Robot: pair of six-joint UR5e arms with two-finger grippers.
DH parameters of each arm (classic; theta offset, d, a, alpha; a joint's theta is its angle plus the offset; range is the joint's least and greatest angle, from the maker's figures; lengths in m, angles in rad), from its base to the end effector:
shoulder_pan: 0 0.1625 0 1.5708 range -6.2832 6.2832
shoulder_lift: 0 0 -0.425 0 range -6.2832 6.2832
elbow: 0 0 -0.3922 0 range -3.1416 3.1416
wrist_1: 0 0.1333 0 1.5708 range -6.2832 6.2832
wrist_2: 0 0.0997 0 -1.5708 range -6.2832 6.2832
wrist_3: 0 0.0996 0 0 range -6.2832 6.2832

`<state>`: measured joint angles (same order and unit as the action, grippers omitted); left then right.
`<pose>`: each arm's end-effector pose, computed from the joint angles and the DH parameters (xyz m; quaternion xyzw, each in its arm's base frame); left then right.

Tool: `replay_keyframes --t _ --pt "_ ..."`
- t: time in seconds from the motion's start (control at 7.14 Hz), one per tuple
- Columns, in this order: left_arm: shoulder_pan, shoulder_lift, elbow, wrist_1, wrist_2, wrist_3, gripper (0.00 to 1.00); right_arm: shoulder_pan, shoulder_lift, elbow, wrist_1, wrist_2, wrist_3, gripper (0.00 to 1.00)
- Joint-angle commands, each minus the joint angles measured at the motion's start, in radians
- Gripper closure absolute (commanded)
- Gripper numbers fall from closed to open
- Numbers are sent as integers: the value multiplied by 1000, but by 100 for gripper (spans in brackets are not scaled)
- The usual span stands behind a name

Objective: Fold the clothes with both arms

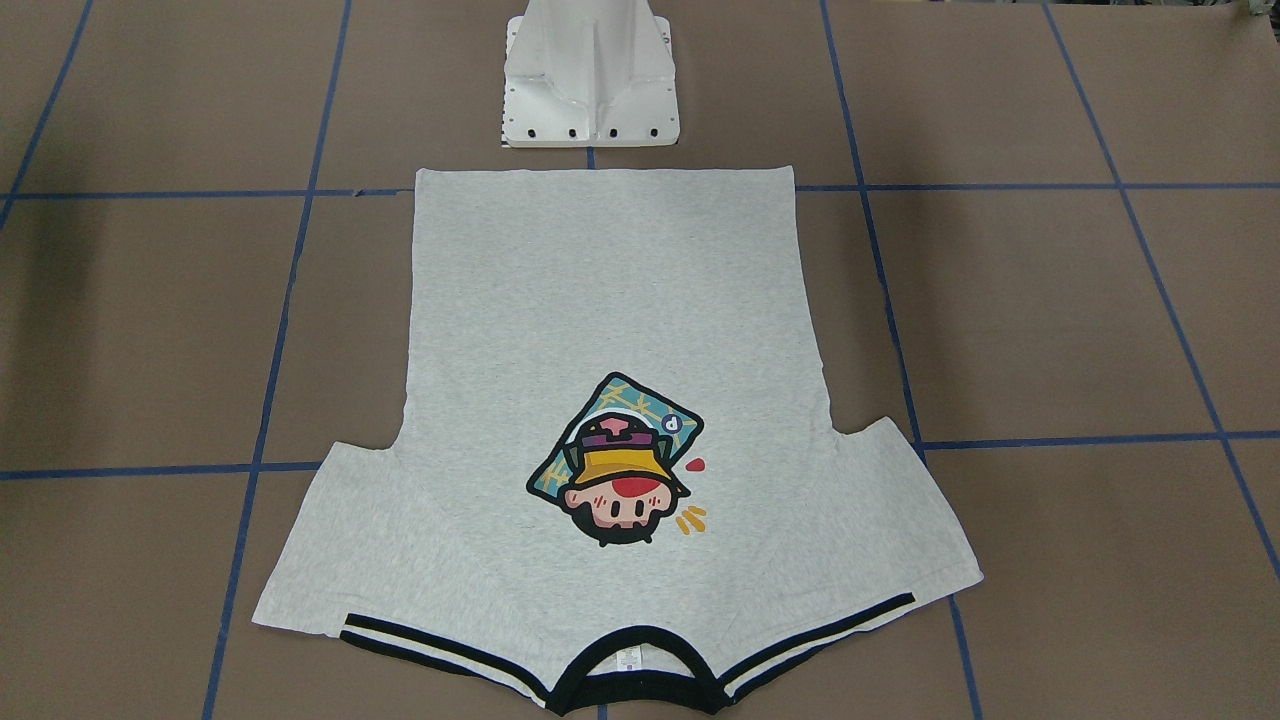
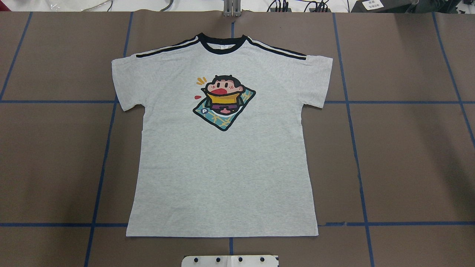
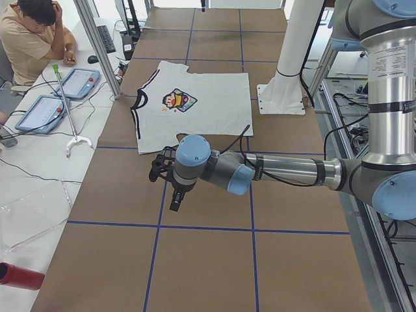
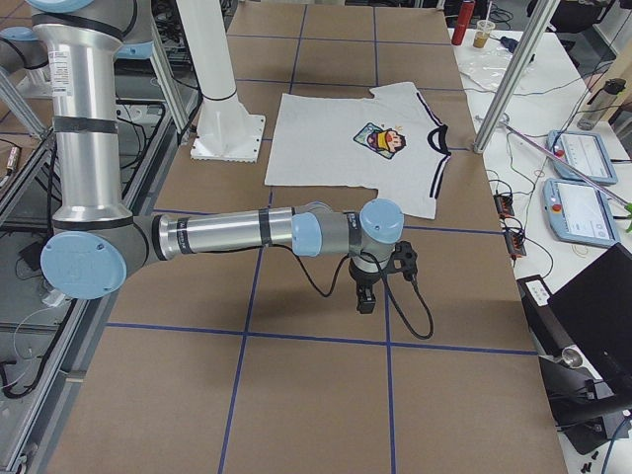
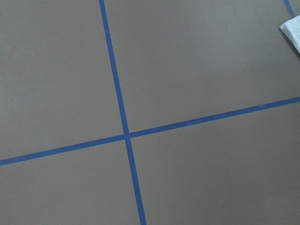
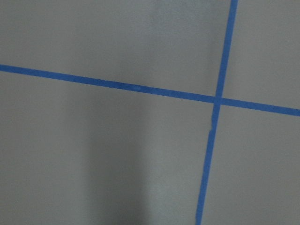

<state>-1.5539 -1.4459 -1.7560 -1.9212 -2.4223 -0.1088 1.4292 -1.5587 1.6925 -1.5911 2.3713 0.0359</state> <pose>-0.0507 -0.4571 0.5809 0.1599 0.4152 0.0432 0.8945 -0.0095 -0.5045 0.5928 0.0175 -0.3921 -0.0706 0.9170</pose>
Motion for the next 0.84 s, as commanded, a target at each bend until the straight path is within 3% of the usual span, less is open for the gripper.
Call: replay_keyframes --t 0.0,0.28,0.42,0.7 --pt "0 1 0 -24 -35 -9 0 -103 26 -67 293 -6 274 0" --pt "3 -2 4 -25 -35 -9 0 -174 209 -303 550 -7 582 0" --pt "3 -1 -2 -25 -35 -8 0 -220 306 -373 607 -20 681 0" --pt "3 2 -4 -22 -32 -12 0 -339 415 -387 609 -191 861 1"
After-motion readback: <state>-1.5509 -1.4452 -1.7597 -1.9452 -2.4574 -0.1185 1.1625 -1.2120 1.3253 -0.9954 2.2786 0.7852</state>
